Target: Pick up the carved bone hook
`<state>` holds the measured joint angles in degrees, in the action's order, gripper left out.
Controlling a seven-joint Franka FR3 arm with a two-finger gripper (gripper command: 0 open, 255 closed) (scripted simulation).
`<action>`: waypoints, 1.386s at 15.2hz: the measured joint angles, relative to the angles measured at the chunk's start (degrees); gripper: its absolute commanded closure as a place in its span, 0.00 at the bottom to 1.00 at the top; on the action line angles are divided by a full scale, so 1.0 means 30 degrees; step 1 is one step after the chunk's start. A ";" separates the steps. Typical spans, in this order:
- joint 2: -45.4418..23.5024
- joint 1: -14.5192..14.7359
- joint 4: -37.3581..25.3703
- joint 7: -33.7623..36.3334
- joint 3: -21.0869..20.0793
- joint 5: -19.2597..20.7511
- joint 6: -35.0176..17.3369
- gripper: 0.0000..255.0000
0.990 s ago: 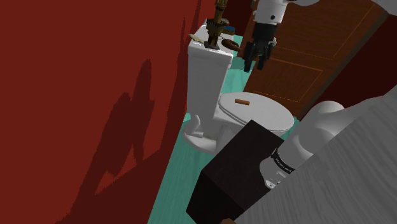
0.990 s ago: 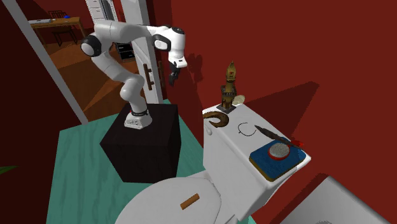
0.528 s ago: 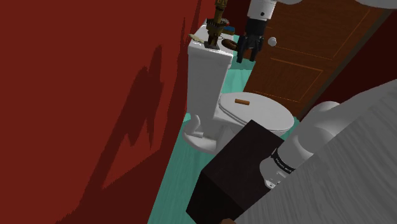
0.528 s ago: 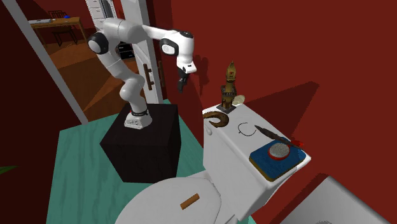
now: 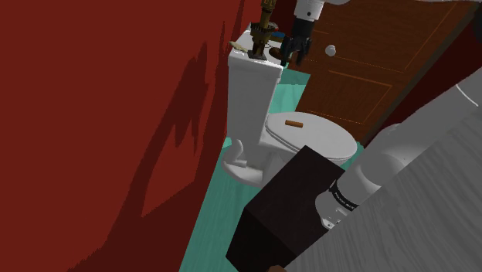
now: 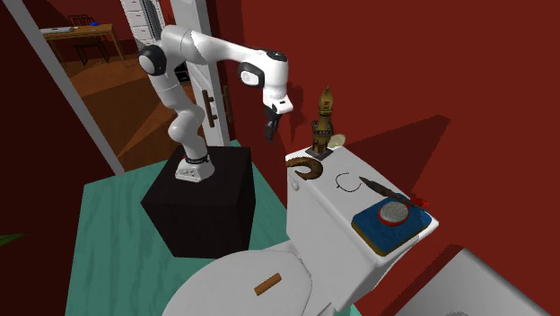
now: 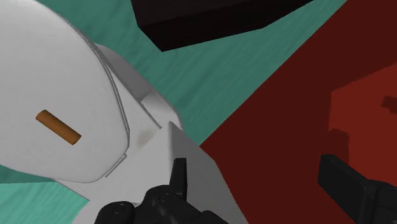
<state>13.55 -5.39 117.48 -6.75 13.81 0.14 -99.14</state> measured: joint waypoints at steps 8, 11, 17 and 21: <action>-0.5005 -0.0729 -0.5205 -0.2093 0.1271 -0.1189 -0.0682 0.00; -0.7046 -0.1243 -0.7745 -0.2903 0.1631 -0.1901 -0.0451 0.00; -0.9429 -0.1960 -1.0240 -0.3750 0.1860 -0.2800 -0.0609 0.00; -0.9474 -0.1903 -0.9230 -0.3813 0.1826 -0.2842 -0.1667 0.00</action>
<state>-14.87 -11.10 89.79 -18.19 19.29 -8.39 -104.14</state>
